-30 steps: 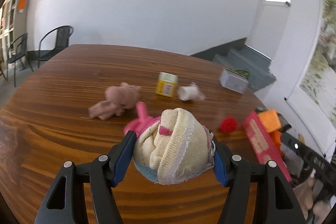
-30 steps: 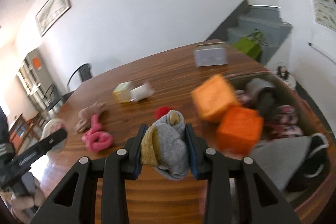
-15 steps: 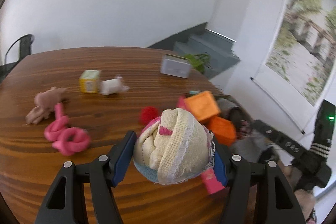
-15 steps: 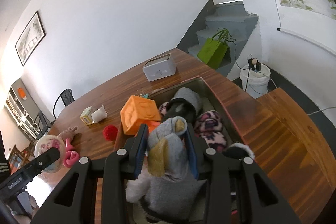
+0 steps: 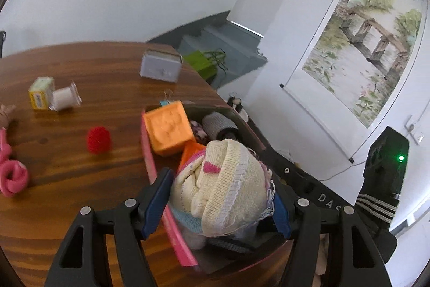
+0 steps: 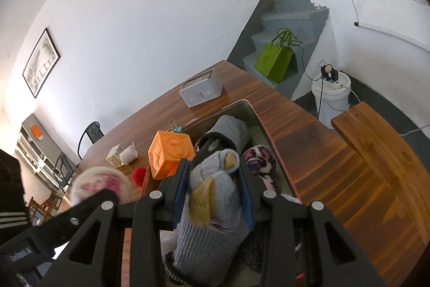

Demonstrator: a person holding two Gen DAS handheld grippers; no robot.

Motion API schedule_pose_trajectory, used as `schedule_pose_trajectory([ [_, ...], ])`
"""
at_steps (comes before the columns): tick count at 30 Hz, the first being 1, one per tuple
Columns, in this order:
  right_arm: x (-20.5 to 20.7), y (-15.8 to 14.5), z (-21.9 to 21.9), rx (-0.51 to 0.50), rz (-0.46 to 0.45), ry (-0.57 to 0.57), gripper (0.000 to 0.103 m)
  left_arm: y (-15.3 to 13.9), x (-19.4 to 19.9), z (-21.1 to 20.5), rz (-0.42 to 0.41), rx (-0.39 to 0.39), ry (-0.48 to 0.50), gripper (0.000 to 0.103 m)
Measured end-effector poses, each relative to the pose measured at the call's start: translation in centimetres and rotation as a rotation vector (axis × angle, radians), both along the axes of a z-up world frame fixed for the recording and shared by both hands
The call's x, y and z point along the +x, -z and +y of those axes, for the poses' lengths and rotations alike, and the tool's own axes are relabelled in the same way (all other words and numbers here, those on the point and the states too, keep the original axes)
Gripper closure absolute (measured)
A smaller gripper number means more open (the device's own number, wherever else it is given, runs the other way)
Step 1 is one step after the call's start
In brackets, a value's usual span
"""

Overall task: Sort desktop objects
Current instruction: 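Carry both socks over the pink box and open both tools, then move both tools back from the box toward the remaining toys on the table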

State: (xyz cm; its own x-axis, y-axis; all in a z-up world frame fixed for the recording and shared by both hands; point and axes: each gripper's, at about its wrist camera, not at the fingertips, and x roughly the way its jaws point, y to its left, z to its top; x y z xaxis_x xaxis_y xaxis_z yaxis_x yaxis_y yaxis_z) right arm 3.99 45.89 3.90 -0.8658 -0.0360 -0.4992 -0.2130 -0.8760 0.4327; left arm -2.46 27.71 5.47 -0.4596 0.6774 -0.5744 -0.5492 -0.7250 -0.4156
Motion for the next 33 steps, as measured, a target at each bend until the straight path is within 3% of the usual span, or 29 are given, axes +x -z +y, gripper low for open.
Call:
schedule_pose_trajectory([
  [7,0.4,-0.1,0.2,-0.011,0.01,0.005,0.065,0.7,-0.3,0.0,-0.031,0.015,0.01,0.033],
  [9,0.4,-0.1,0.2,-0.011,0.011,0.008,0.065,0.7,-0.2,-0.2,-0.037,0.035,0.014,0.023],
  [12,0.3,0.0,0.3,-0.01,0.011,0.012,0.065,0.2,0.1,-0.3,-0.021,0.065,0.029,0.02],
  [17,0.2,0.0,0.4,-0.01,0.008,0.018,0.065,-0.4,0.7,-0.3,0.029,0.041,0.029,0.02],
  [25,1.3,-0.4,1.4,-0.025,0.053,0.082,0.065,0.5,-0.1,-3.2,0.009,0.039,-0.058,0.02],
  [33,1.6,-0.5,1.5,0.022,0.044,0.157,0.065,1.5,-0.5,-6.4,0.02,0.008,-0.152,0.02],
])
